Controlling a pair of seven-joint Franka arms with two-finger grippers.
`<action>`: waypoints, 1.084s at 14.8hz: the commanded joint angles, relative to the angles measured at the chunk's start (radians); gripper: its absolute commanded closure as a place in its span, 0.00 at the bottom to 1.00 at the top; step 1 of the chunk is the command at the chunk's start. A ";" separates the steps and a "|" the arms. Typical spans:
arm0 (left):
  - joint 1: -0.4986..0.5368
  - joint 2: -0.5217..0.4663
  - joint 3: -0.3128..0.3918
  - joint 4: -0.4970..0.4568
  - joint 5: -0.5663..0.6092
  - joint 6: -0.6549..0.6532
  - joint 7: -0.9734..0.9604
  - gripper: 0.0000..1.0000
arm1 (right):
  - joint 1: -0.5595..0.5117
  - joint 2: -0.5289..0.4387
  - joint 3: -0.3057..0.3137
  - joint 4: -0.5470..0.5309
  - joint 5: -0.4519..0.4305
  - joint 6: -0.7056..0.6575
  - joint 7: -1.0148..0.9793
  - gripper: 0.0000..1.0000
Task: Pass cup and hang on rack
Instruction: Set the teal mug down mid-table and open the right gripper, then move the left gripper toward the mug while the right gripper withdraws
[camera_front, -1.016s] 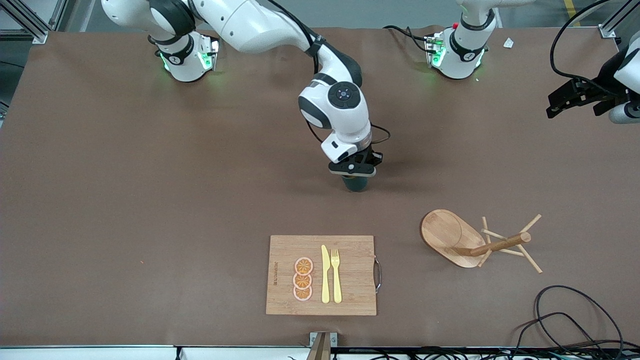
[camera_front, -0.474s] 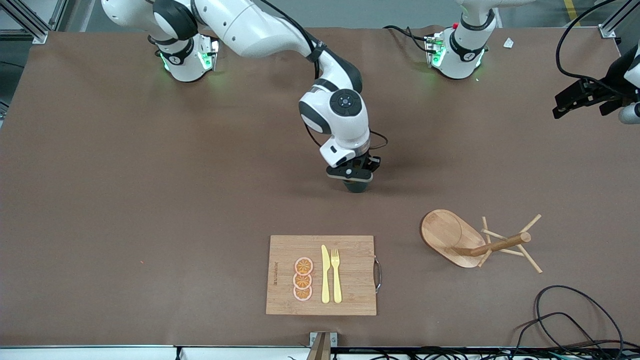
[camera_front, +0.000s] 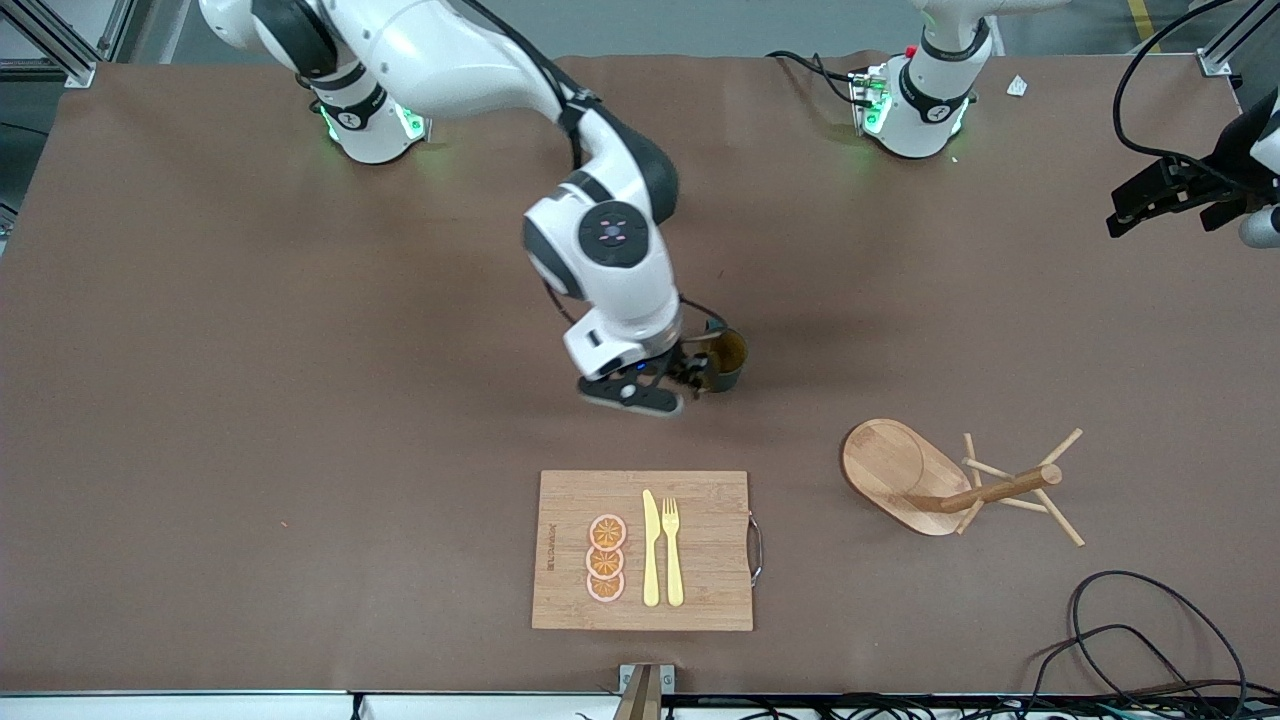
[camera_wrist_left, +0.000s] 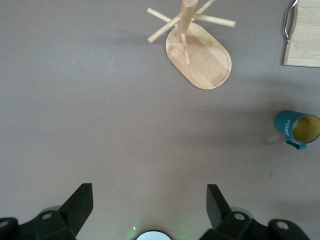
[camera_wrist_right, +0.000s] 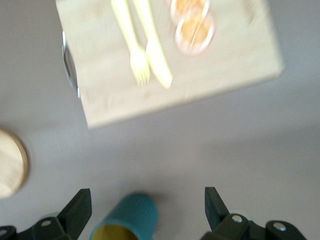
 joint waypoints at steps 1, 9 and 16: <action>-0.006 0.006 -0.004 0.016 0.005 -0.007 -0.008 0.00 | -0.144 -0.118 0.018 -0.042 0.004 -0.037 -0.218 0.00; -0.083 0.060 -0.133 -0.004 0.016 0.052 -0.026 0.00 | -0.480 -0.316 0.010 -0.106 -0.110 -0.269 -0.614 0.00; -0.081 0.057 -0.417 -0.235 0.010 0.319 -0.494 0.00 | -0.685 -0.578 0.013 -0.354 -0.110 -0.271 -0.838 0.00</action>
